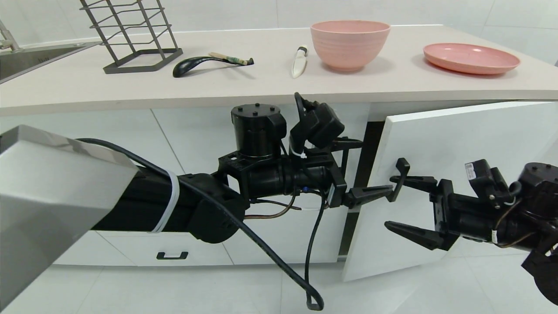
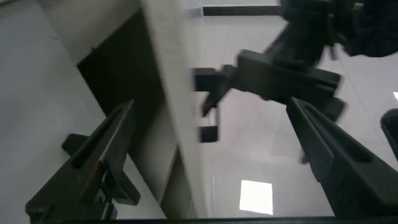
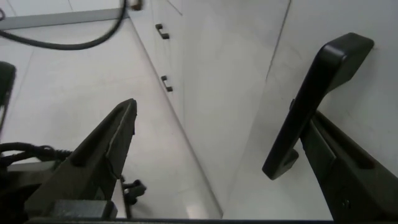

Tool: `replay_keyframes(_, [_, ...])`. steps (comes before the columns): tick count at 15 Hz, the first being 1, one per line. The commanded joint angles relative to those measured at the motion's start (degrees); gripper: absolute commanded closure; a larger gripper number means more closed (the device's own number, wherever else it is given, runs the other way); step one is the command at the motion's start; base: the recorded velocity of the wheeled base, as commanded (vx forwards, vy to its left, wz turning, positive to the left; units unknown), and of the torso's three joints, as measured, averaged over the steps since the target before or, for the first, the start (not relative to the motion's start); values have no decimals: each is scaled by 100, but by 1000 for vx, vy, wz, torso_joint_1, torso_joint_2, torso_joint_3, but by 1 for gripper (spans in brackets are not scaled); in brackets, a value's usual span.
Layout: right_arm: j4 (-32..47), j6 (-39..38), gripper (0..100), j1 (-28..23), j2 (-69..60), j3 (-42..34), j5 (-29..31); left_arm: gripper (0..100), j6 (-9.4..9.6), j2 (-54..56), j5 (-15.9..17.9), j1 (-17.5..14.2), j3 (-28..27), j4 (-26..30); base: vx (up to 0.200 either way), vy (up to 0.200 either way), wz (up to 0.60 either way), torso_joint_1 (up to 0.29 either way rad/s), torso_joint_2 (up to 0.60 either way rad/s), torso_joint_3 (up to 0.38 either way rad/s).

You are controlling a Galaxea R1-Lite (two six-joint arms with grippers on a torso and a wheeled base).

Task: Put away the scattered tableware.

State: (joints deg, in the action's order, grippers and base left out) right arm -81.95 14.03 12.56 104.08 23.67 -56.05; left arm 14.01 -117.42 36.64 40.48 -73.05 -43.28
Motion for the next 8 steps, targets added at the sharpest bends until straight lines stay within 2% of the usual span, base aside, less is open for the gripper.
replay_keyframes(1, [3, 56, 0, 1, -644, -680, -46, 0, -65, -141, -52, 30, -201, -14, 0, 0, 0, 0, 0, 0])
replay_keyframes(4, [12, 65, 0, 1, -899, -979, -37, 0, -153, -290, 27, 205, -368, -172, 0, 0, 0, 0, 0, 0])
replay_keyframes(6, [12, 73, 0, 1, -899, -1023, -37, 0, -223, -466, 299, 531, -439, -594, 0, 0, 0, 0, 0, 0])
replay_keyframes(7, [12, 100, 0, 1, -881, -1023, -37, 0, -293, -475, 308, 654, -439, -656, 0, 0, 0, 0, 0, 0])
replay_keyframes(8, [21, 135, 0, 1, -846, -1023, -29, 0, -469, -492, 291, 865, -430, -726, 0, 0, 0, 0, 0, 0])
